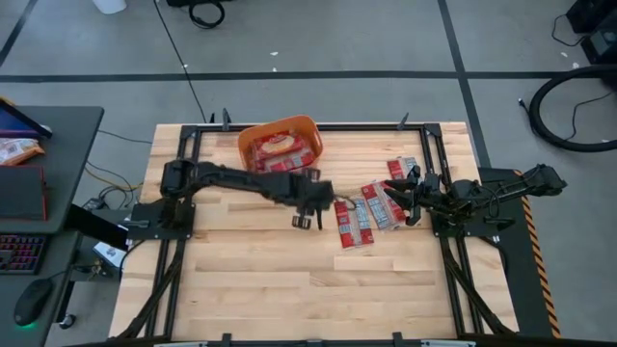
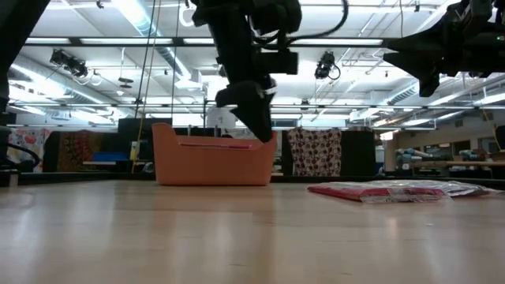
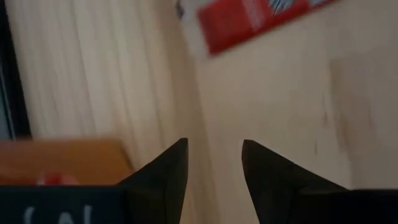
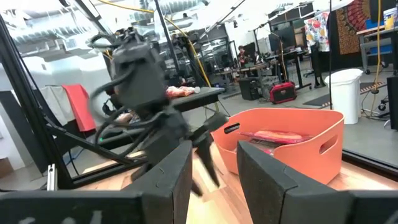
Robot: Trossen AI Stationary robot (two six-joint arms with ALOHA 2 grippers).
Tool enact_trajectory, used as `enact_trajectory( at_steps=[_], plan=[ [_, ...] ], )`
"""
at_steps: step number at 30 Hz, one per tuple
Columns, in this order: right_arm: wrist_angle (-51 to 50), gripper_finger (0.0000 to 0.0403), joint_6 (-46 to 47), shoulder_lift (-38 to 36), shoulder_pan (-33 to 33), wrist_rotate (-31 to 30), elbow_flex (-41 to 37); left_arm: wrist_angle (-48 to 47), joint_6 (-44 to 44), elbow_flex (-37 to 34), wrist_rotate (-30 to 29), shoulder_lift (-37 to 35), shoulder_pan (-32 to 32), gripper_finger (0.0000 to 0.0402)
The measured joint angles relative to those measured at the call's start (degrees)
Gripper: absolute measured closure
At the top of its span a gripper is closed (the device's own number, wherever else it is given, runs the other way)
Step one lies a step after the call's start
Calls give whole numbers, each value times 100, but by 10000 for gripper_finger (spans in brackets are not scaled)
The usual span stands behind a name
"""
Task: Sort popcorn bags into baskets
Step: Put the red popcorn bag into the orange bin
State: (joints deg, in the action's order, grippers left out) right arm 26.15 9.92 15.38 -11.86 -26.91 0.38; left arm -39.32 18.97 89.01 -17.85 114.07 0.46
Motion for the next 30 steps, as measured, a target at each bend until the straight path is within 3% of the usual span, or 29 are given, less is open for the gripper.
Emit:
enact_trajectory(
  at_steps=[4, 9, 13, 17, 24, 30],
  plan=[
    [-2, 271, 0, 0, -2, -1, -1, 653, 230, -129, -31, 137, -245, 245],
    [13, 271, 1, -1, 0, 1, 0, 634, -87, -127, 35, 244, -579, 246],
    [5, 271, 1, 0, -2, 1, -2, -94, -573, -127, -115, 73, -994, 262],
    [-4, 271, 1, 0, 0, 1, -2, -1072, -1094, -207, -960, -197, -1470, 288],
    [1, 271, 0, 0, -1, 1, 0, -1011, -2306, -1595, -1650, -1469, -2244, 328],
    [99, 271, 102, 0, -2, 1, -2, 210, -2923, -3051, -1776, -2759, -2653, 345]
  ],
)
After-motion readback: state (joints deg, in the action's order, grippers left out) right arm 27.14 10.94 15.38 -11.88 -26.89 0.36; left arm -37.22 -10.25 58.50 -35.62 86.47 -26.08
